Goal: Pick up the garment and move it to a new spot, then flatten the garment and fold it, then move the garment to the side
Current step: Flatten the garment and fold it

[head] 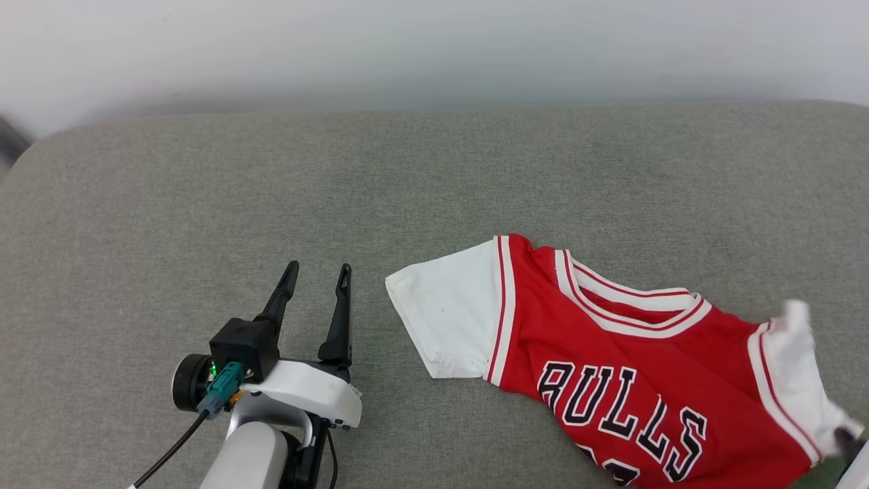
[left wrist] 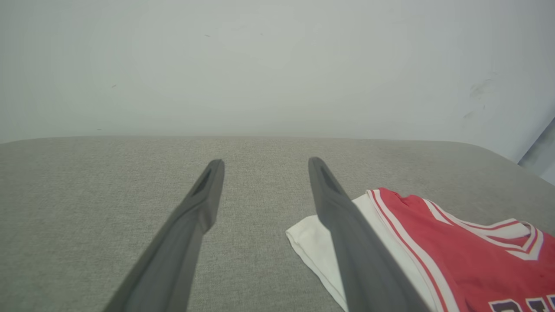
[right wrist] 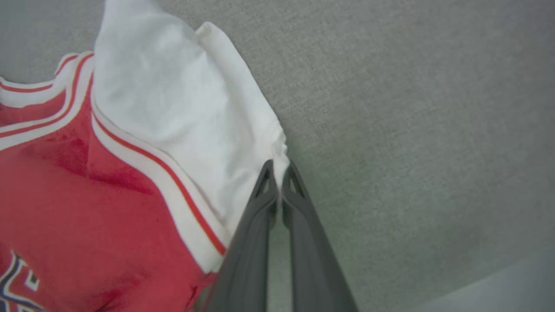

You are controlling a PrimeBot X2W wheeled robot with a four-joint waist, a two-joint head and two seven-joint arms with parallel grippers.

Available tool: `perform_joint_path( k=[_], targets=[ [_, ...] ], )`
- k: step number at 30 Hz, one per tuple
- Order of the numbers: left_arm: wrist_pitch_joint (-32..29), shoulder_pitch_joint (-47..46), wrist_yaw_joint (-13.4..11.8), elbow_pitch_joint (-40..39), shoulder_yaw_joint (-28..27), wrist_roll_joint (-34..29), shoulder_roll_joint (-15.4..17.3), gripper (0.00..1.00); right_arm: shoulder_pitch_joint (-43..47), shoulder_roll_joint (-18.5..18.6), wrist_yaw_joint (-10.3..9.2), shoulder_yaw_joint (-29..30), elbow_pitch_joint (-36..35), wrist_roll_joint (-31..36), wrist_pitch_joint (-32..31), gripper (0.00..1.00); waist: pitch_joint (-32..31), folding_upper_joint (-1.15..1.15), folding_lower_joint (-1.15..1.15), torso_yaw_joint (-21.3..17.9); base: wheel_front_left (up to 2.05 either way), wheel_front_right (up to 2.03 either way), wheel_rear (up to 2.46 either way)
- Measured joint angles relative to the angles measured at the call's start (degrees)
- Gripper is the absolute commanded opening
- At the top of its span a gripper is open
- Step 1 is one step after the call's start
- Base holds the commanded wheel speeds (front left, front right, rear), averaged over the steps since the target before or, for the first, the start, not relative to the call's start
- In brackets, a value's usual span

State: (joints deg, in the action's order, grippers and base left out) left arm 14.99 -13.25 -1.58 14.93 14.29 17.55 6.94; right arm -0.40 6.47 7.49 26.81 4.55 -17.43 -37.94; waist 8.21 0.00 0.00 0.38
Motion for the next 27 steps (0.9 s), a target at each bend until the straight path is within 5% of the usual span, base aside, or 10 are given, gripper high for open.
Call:
perform_joint_path(
  k=[2, 3, 4, 5, 15, 27],
  targets=[
    [0.0, 0.01, 0.0, 0.05, -0.02, 0.0, 0.02, 1.0, 0.69, -1.31, 0.01, 1.23, 3.37, -0.47, 1.97, 0.04, 0.1, 0.0, 0.0, -0.22, 0.0, 0.0, 0.0],
    [0.0, 0.02, 0.0, 0.15, -0.03, 0.0, 0.04, 1.0, 0.72, -1.66, 0.01, 1.57, 5.22, -0.21, 2.8, 0.32, 0.12, 0.0, 0.0, -0.29, 0.0, 0.0, 0.0],
    [0.0, 0.02, 0.0, 0.26, -0.07, 0.0, 0.11, 1.0, 0.78, -1.81, 0.01, 1.49, 6.57, 0.07, 3.78, 0.78, 0.1, 0.0, 0.0, -0.33, 0.0, 0.0, 0.0],
    [0.0, 0.03, 0.0, 0.36, -0.08, 0.0, 0.16, 1.0, 0.88, -1.94, 0.01, 1.45, 7.38, 0.6, 5.8, 1.0, 0.07, 0.0, 0.0, -0.36, 0.0, 0.0, 0.0],
    [0.0, 1.55, -0.64, 0.84, -0.46, 0.37, 0.99, 1.0, -3.16, -2.01, 0.01, -0.58, 6.5, 5.28, 28.64, 1.0, -2.14, 0.0, 0.0, -0.3, 0.0, 0.0, 0.0],
    [-1.31, 4.36, -1.72, 1.66, -0.46, 0.85, 2.22, 1.0, -2.22, -2.96, 0.01, -11.48, 0.62, 11.13, 38.73, 1.0, -6.62, 0.0, 0.0, 1.63, 0.0, 0.0, 0.0]
  ],
)
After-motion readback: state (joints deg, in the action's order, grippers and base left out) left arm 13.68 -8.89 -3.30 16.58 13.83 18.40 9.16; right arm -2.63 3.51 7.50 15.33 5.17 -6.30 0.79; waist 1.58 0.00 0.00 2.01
